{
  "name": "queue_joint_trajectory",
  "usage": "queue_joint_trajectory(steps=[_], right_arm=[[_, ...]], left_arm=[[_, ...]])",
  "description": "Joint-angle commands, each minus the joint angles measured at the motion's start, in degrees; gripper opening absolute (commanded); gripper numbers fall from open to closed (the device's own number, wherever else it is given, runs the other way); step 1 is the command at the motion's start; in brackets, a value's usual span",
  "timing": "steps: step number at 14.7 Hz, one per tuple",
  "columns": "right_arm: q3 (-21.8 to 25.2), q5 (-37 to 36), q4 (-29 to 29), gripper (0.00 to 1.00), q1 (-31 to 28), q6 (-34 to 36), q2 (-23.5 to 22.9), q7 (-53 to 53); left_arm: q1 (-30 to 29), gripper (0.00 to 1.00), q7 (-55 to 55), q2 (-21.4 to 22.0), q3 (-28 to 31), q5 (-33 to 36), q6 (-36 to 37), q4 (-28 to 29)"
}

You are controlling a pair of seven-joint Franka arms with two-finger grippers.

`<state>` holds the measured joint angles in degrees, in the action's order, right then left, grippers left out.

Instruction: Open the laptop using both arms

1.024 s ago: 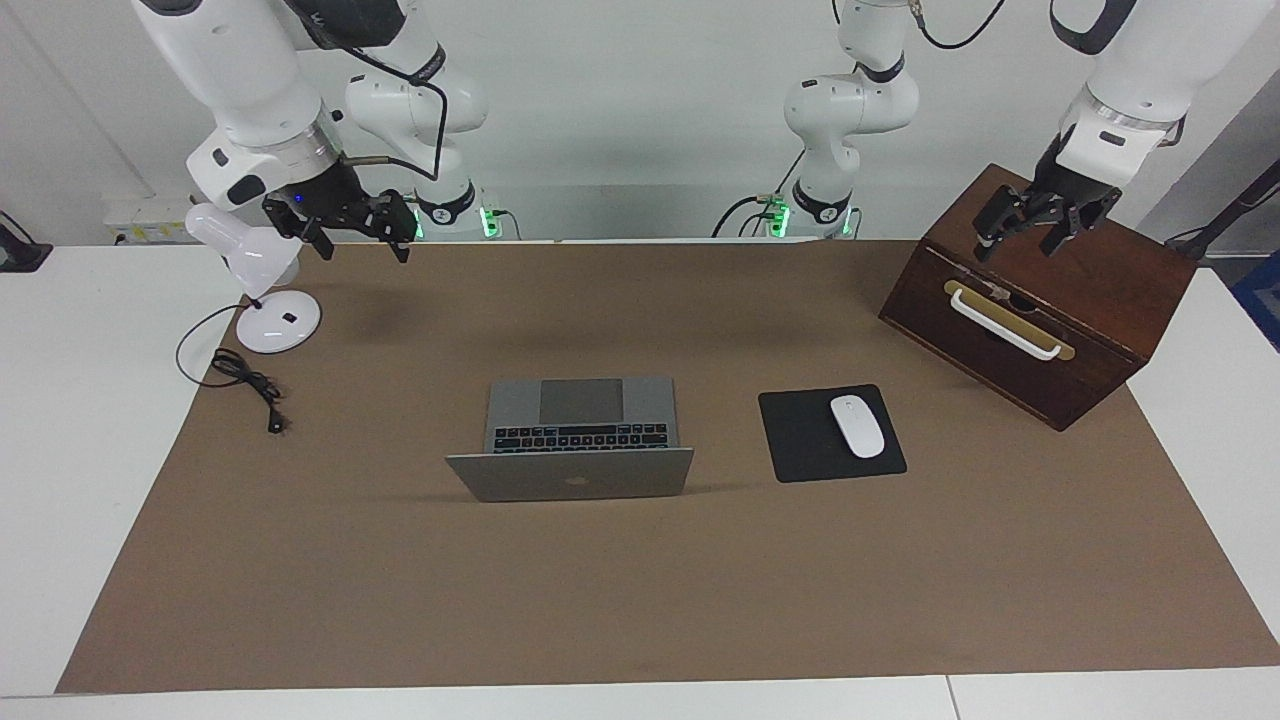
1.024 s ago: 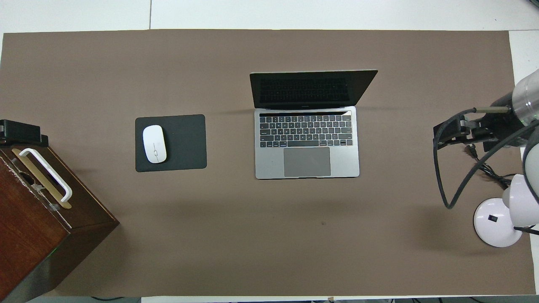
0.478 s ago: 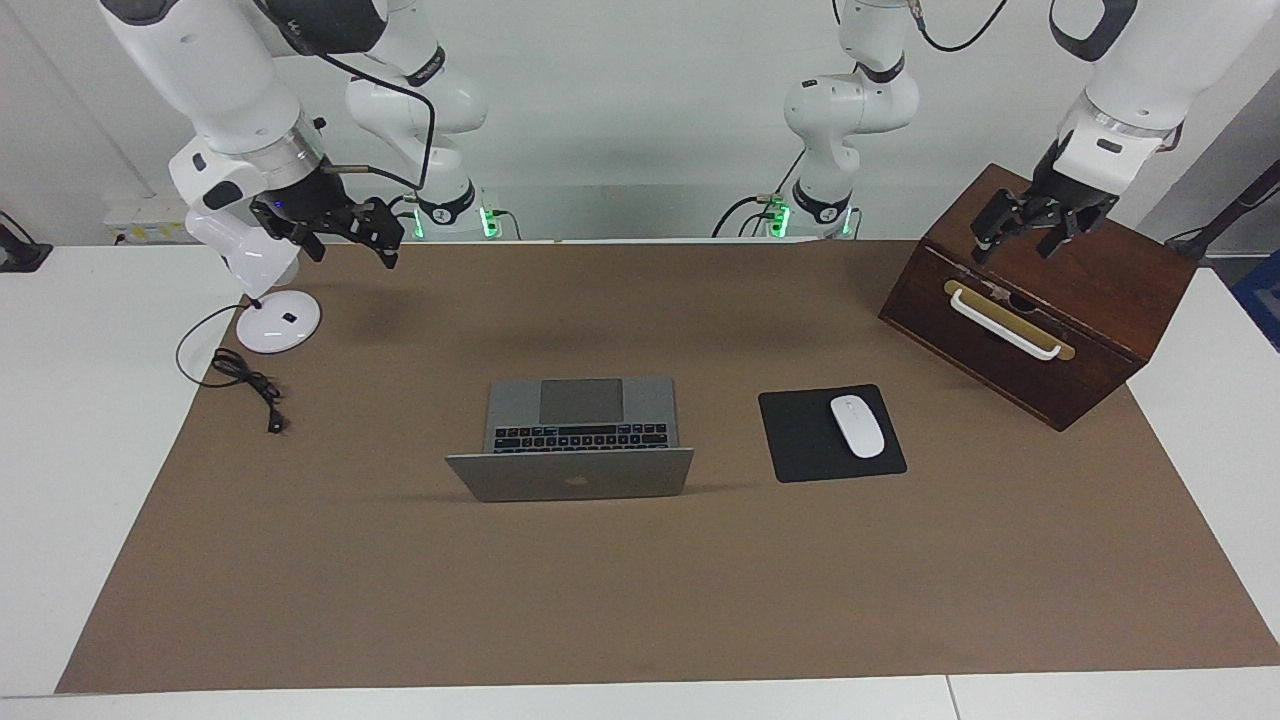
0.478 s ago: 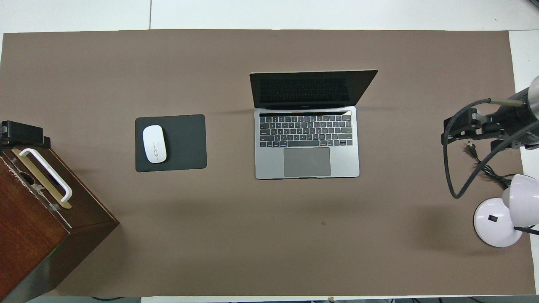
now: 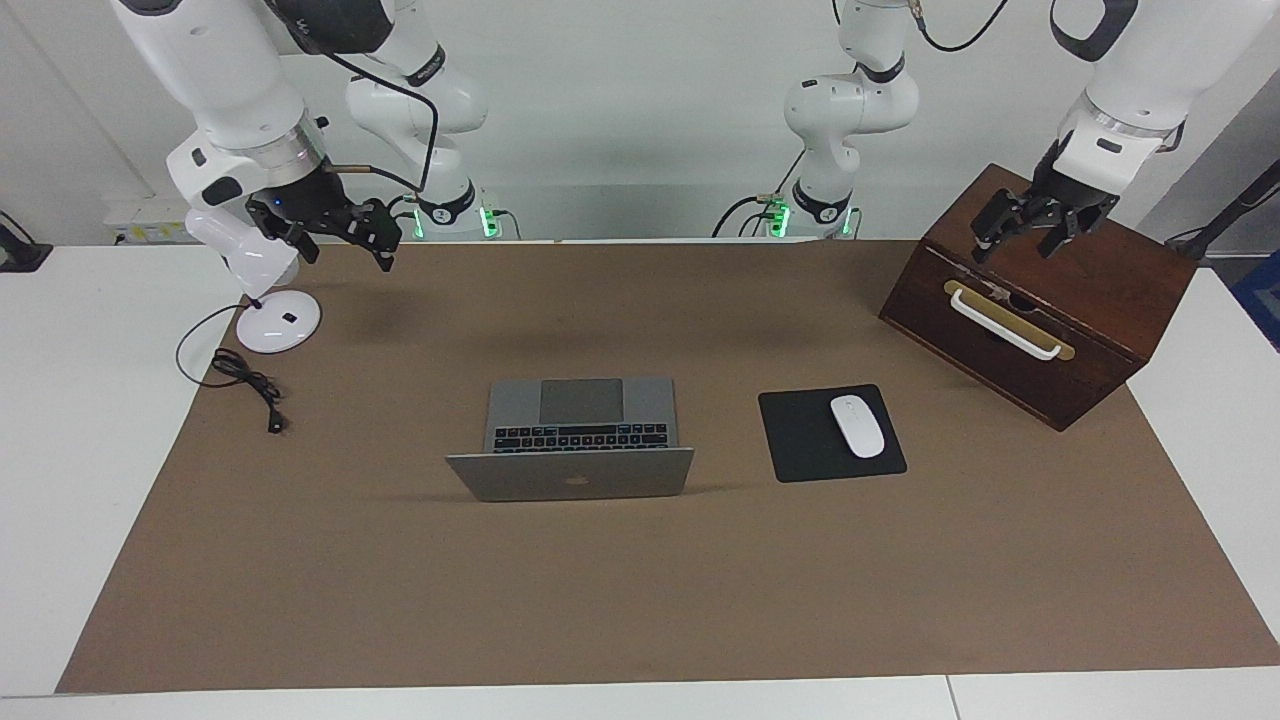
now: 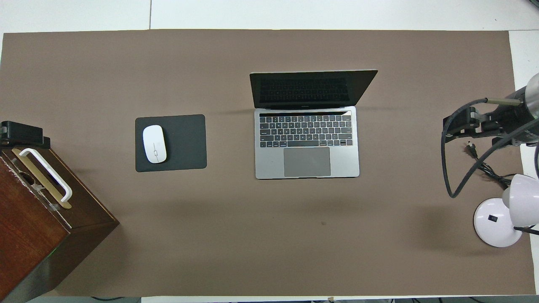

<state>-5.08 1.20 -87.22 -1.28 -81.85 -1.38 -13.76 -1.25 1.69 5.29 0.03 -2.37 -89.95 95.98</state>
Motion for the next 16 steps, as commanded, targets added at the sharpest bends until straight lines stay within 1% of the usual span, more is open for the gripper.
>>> queue_joint_trajectory(steps=[1, 3, 9, 16], right_arm=[[-1.1, 0.2, -0.2, 1.0, -0.9, -0.9, 0.2, 0.8], [-0.5, 0.0, -1.1, 1.0, -1.0, -2.3, 0.2, 0.8], [-0.1, -0.4, -0.7, 1.0, -1.2, -2.5, -1.3, 0.8], [-0.2, 0.2, -1.1, 1.0, -1.6, -1.8, -0.7, 0.8]], left_arm=[[-0.9, 1.0, -1.1, -1.0, -0.4, 1.0, 2.7, -1.9], [-0.9, 1.0, -1.2, -0.9, -0.5, 0.9, 2.5, -1.9], [-0.9, 1.0, -2.0, -1.2, -0.2, 1.0, 0.6, -1.9], [-0.3, 1.0, -3.4, -1.4, 0.1, 0.9, -1.7, -1.2]])
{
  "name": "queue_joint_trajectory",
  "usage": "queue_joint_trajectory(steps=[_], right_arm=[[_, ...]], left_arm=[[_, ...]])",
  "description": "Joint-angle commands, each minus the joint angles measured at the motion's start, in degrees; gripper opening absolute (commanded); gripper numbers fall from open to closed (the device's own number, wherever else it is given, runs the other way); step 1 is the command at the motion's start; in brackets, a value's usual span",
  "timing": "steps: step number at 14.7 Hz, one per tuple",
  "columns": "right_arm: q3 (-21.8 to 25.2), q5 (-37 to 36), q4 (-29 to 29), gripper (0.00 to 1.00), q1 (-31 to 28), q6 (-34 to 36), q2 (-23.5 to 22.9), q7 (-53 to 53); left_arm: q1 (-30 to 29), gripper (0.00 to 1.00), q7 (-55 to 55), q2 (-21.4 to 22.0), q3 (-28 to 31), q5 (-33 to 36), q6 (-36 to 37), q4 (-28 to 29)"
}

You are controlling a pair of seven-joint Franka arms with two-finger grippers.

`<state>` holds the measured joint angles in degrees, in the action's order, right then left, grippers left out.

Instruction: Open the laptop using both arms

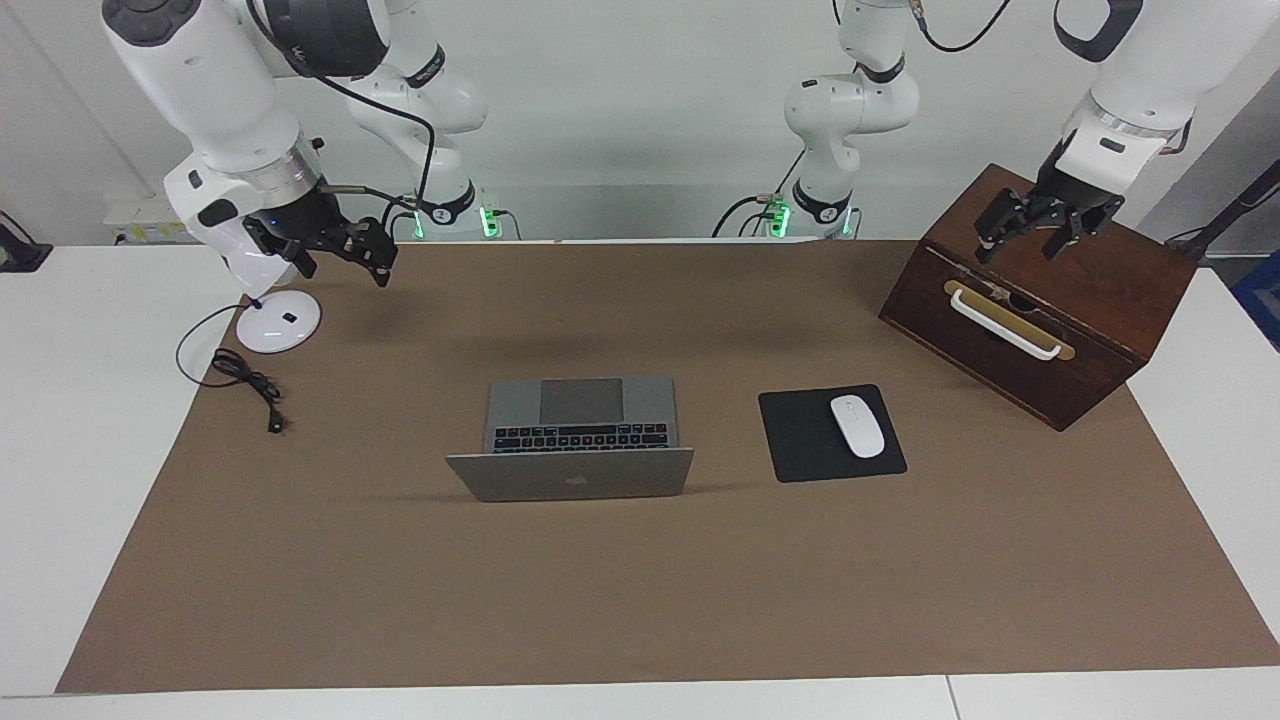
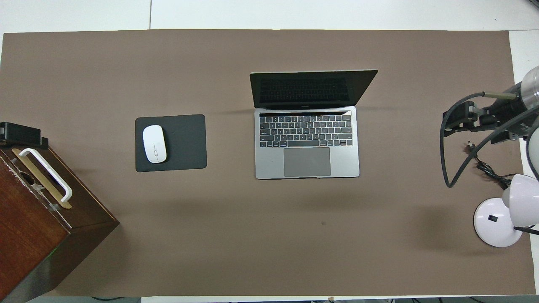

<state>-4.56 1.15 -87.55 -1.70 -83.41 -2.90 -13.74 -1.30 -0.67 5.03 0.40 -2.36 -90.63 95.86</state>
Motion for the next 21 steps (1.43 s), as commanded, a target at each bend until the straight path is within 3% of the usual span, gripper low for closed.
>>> queue_joint_trajectory(steps=[1, 10, 14, 21], right_arm=[[-0.7, 0.3, -0.8, 1.0, -1.2, -0.3, 0.8, 0.8], [-0.7, 0.3, -0.8, 1.0, -1.1, -0.9, 0.8, 0.7], [-0.7, -0.3, -0.9, 1.0, -1.9, -5.4, 0.4, 0.8], [-0.7, 0.3, -0.9, 1.0, -2.7, -5.0, 0.5, 0.8]], left_arm=[[-0.2, 1.0, -1.1, -1.2, -0.3, 0.8, -1.1, -1.1], [0.0, 1.0, -1.0, -1.1, -0.1, 0.9, -0.7, -1.1], [0.0, 1.0, -1.0, -1.1, -0.1, 1.0, -0.7, -1.1], [-0.1, 1.0, -1.1, -1.1, 0.2, 1.0, -0.8, -1.1]])
